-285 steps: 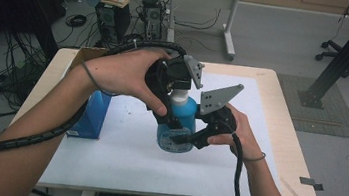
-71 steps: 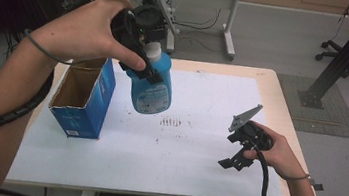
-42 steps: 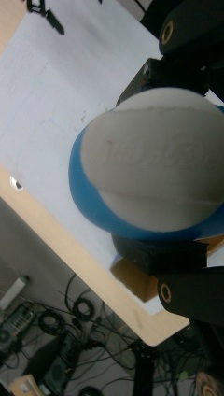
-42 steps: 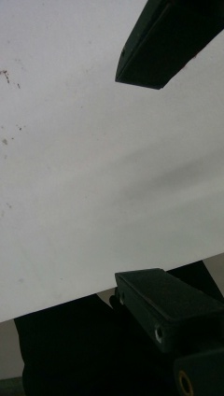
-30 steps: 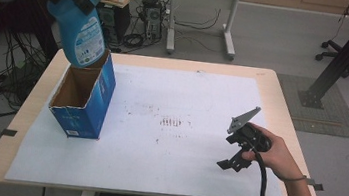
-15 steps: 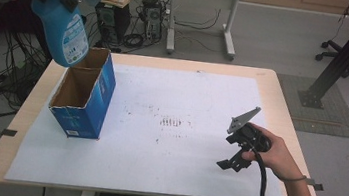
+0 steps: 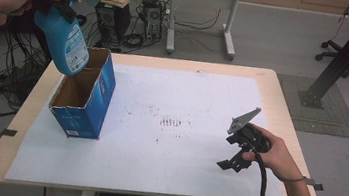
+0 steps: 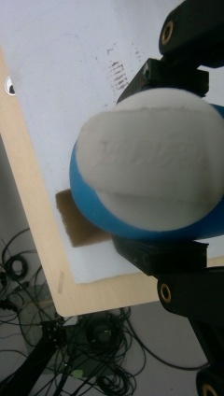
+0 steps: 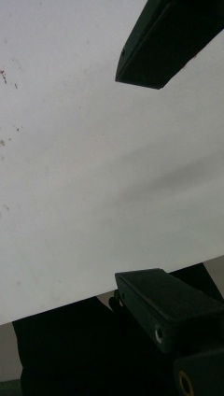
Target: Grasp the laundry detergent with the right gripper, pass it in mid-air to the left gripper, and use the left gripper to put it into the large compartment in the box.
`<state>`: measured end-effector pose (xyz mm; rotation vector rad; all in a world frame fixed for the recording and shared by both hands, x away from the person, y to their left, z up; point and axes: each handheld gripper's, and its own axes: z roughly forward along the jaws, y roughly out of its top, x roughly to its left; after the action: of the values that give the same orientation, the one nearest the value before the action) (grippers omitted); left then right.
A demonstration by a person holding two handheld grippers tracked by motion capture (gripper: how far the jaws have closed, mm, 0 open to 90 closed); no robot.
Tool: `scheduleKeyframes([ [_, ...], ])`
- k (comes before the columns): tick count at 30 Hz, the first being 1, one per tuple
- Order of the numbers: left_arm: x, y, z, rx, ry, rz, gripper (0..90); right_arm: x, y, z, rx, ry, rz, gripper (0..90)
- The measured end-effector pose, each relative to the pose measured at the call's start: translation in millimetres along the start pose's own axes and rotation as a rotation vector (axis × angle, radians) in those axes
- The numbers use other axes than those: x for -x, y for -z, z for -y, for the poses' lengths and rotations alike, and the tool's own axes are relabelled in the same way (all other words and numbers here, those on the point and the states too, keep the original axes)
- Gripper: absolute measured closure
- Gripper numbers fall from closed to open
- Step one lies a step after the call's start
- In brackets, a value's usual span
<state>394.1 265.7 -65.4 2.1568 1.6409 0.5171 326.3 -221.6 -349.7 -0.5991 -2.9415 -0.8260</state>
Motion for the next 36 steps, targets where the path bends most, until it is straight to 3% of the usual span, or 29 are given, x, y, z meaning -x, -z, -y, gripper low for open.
scheduleKeyframes([
  [36, -14.9, -87.7, 38.0, -0.106, 0.059, 0.023, 38.0, -1.3, -5.6, -2.1, 0.005, 0.002, -0.008, 5.0],
])
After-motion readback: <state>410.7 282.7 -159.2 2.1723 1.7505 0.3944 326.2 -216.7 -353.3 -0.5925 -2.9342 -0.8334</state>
